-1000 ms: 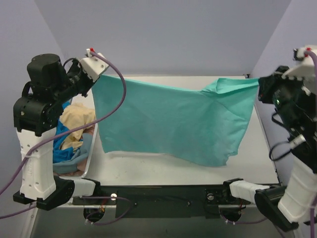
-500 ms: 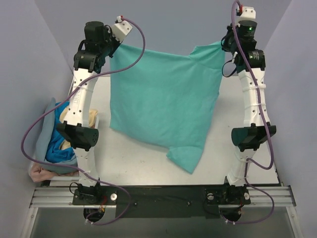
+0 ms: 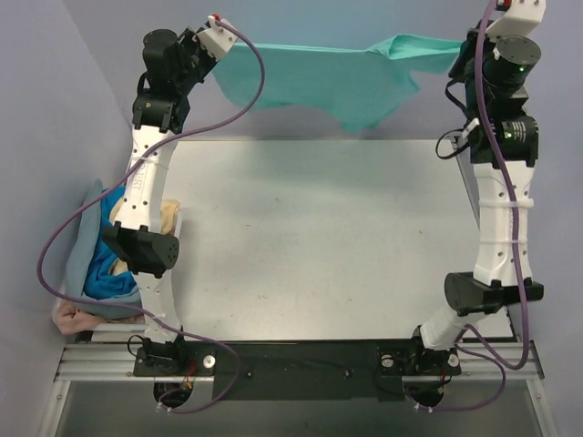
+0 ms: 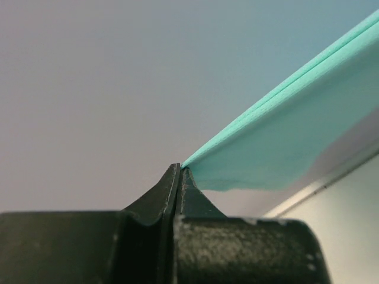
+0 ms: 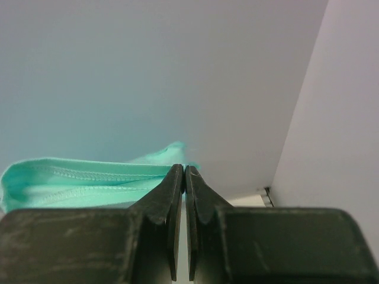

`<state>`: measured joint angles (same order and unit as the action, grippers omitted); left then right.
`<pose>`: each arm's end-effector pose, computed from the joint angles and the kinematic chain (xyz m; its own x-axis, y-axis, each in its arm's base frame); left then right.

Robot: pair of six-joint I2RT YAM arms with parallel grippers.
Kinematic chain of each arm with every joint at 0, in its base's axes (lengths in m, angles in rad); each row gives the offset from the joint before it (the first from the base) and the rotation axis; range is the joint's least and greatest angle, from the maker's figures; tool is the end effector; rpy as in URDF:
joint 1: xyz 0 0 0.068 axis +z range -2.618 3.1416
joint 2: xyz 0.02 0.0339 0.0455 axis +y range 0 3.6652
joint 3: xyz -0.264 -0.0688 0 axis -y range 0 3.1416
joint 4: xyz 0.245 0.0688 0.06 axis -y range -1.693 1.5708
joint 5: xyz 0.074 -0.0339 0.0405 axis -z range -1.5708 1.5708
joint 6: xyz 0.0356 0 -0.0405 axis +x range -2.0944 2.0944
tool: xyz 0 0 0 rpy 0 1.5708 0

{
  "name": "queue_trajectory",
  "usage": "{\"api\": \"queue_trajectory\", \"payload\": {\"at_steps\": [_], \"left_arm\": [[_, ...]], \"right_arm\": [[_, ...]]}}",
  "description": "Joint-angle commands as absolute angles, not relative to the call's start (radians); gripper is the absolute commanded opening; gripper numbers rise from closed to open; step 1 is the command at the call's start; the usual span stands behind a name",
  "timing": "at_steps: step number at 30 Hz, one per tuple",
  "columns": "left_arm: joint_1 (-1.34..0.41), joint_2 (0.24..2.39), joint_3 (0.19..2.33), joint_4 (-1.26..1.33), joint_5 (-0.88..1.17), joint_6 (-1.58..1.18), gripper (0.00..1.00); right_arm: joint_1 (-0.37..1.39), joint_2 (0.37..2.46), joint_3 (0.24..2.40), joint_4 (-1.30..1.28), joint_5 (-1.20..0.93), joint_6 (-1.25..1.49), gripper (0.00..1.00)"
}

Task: Fold and stack the t-shirts
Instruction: Flatten out the tshirt

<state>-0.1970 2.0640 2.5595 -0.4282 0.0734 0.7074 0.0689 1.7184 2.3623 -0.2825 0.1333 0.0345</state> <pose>0.4322 -0.0889 0.5227 0.2236 0.6163 -0.7551 0.1600 0.7410 0.6521 0.3205 0.0174 0.6083 0.3545 0.0587 -0.9332 0.0436 0.9959 0.0792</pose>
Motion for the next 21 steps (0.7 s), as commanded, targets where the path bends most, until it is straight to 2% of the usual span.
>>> {"api": "queue_trajectory", "payload": {"at_steps": [1, 5, 8, 12, 17, 21], "left_arm": [[-0.176, 1.932, 2.430, -0.522, 0.138, 0.741, 0.00], [-0.179, 1.771, 2.107, -0.613, 0.184, 0.794, 0.00], [-0.186, 1.649, 1.767, -0.644, 0.193, 0.831, 0.00], [-0.190, 1.519, 1.408, -0.692, 0.190, 0.848, 0.00], [-0.195, 1.368, 1.041, -0.716, 0.178, 0.850, 0.00], [-0.195, 1.284, 0.872, -0.796, 0.170, 0.836, 0.00]], "right_arm": [[0.067, 1.559, 2.118, -0.382, 0.204, 0.026, 0.00], [0.129, 1.355, 1.760, -0.511, 0.232, 0.041, 0.00], [0.230, 1.173, 1.420, -0.569, 0.282, 0.086, 0.00], [0.388, 1.072, 1.118, -0.696, 0.201, 0.286, 0.00], [0.606, 1.095, 0.925, -0.797, 0.120, 0.526, 0.00], [0.701, 1.152, 0.858, -0.845, 0.009, 0.636, 0.00]]}}
